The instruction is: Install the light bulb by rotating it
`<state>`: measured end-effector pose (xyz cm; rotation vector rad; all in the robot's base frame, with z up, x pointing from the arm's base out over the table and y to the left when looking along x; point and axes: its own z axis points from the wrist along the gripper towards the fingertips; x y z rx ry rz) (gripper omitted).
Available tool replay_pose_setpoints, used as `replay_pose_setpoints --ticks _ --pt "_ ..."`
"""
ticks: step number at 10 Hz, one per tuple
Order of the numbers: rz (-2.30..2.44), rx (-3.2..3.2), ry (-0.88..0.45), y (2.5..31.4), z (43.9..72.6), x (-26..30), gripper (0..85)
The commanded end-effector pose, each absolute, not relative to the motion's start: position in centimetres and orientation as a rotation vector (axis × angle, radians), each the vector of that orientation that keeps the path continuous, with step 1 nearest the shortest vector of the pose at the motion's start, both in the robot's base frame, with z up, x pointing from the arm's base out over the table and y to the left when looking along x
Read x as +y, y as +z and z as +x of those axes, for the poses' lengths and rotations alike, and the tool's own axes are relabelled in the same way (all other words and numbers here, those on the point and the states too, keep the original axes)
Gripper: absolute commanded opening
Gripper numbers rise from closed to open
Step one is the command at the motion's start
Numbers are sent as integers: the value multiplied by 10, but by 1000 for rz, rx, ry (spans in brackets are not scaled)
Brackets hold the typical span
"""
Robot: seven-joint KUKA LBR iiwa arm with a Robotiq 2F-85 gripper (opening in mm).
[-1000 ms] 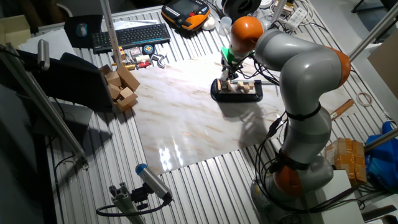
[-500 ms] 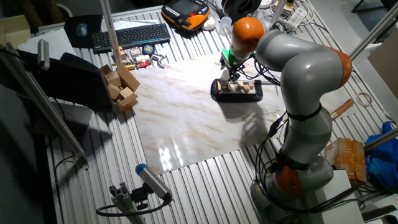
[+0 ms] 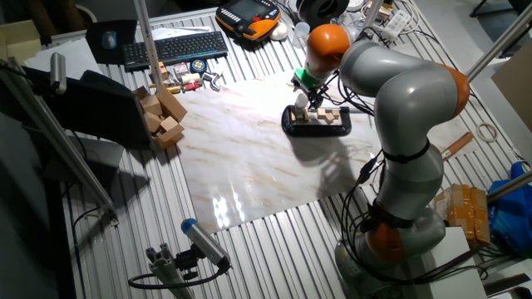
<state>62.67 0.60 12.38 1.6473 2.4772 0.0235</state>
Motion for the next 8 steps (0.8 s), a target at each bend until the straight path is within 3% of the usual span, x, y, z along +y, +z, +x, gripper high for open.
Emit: replay_pose_setpoints --ticks 1,2,3,8 --pt "1078 2769 26 126 627 5 850" --pt "962 2813 -4 129 627 5 850" --pt "828 2854 -30 130 626 4 680" --pt "351 2934 -57 138 626 -1 680"
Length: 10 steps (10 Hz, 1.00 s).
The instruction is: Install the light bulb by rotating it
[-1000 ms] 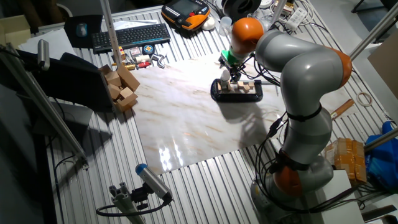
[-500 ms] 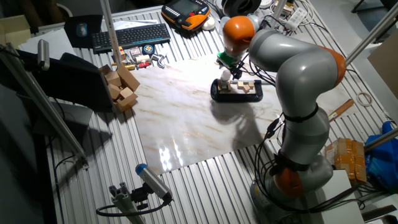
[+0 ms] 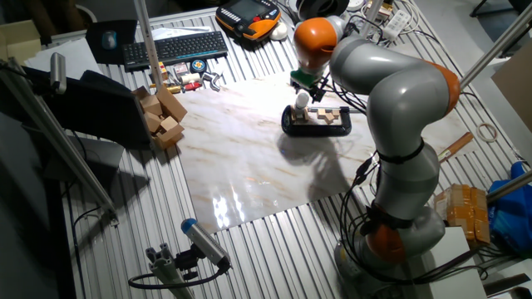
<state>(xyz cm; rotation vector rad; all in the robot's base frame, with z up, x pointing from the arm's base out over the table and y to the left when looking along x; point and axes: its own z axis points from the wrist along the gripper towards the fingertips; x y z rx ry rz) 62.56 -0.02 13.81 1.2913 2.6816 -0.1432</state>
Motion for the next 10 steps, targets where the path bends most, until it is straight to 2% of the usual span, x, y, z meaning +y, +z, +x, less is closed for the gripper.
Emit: replay_pose_setpoints --ticks 1,3,4,8,9,10 --pt "295 2940 -51 140 626 0 680" --pt "73 2965 -31 143 627 -1 680" --pt "-30 2971 -18 144 627 -1 850" --pt "-363 2947 -17 142 627 0 850" --pt "-437 2949 -16 142 627 0 680" --pt "-492 2952 -9 142 627 0 680"
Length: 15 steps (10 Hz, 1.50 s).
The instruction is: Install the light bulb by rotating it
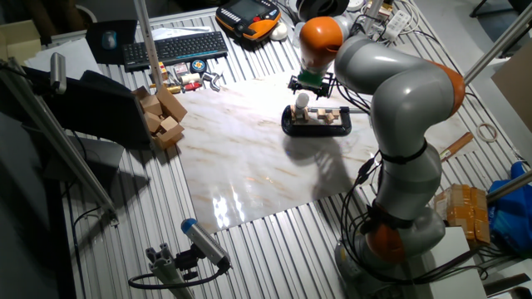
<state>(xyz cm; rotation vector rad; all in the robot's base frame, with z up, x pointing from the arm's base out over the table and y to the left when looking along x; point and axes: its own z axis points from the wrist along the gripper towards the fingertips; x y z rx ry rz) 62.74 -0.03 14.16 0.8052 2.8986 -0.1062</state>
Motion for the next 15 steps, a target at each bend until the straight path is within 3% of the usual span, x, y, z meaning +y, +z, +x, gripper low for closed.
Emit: replay_pose_setpoints --ticks 1,15 --pt "-528 2946 -9 141 627 0 680" --pt "-657 2908 38 135 629 3 680"
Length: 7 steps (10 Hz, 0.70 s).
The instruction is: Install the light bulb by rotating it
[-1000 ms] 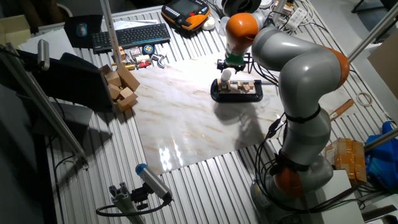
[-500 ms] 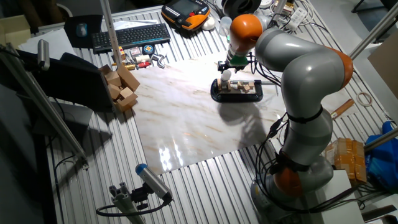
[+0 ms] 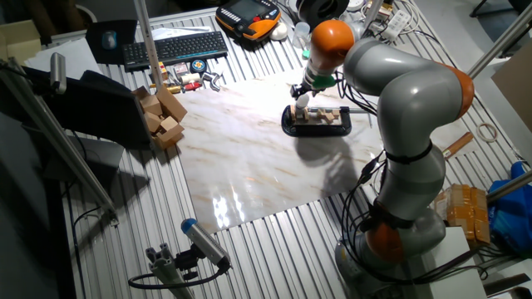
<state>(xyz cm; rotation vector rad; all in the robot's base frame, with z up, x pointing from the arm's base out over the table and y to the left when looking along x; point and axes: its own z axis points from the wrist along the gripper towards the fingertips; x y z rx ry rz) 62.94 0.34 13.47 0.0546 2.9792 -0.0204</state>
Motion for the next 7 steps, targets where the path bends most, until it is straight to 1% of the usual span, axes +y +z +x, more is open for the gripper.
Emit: replay_pose_setpoints --ticks 1,7 --pt "-657 2909 38 134 630 4 680" --pt "-661 2920 18 123 632 7 680"
